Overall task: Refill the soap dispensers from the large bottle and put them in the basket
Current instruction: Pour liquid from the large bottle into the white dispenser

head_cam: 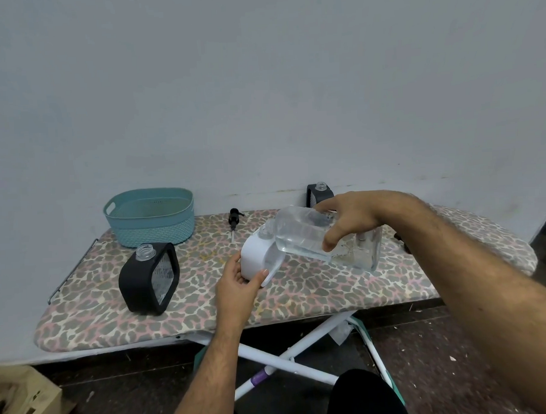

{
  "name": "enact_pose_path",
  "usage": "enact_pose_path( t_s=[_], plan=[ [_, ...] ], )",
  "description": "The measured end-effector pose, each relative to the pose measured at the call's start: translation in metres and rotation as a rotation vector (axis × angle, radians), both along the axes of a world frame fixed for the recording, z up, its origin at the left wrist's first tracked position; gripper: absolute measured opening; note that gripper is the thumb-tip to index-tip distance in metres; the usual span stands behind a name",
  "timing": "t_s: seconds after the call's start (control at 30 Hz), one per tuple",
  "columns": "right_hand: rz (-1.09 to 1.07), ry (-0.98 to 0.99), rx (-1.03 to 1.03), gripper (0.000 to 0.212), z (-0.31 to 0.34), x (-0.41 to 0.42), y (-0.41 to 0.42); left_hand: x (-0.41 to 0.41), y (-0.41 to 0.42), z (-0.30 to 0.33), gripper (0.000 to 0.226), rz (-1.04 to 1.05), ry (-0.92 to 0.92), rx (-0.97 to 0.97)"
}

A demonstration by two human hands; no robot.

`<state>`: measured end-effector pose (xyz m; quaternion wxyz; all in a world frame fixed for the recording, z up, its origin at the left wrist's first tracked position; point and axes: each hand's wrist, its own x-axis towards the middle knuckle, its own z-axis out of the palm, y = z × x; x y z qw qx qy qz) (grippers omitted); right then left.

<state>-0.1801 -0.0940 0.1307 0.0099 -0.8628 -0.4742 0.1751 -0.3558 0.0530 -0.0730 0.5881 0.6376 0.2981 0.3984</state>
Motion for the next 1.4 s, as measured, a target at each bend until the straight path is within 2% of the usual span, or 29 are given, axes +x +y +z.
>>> enact_pose_path(
  t_s=[0.17, 0.63, 0.87, 1.1, 1.4],
  plan=[
    [-0.007, -0.009, -0.009, 0.105, 0.0, 0.001, 0.001, 0.0, 0.0, 0.0, 0.057, -0.005, -0.001, -0.004],
    [0.002, -0.018, 0.009, 0.084, 0.01, -0.01, -0.001, -0.001, -0.001, 0.001, 0.057, -0.01, -0.006, -0.007],
    [-0.003, -0.028, -0.004, 0.088, 0.012, -0.011, 0.001, -0.001, 0.0, 0.001, 0.058, -0.011, -0.012, -0.001],
    [-0.013, -0.01, -0.006, 0.101, 0.008, -0.003, 0.005, -0.001, -0.001, 0.002, 0.058, -0.011, -0.01, 0.003],
    [-0.01, -0.002, -0.02, 0.101, 0.009, -0.003, 0.006, -0.001, -0.001, 0.002, 0.06, -0.012, -0.005, -0.001]
  ],
)
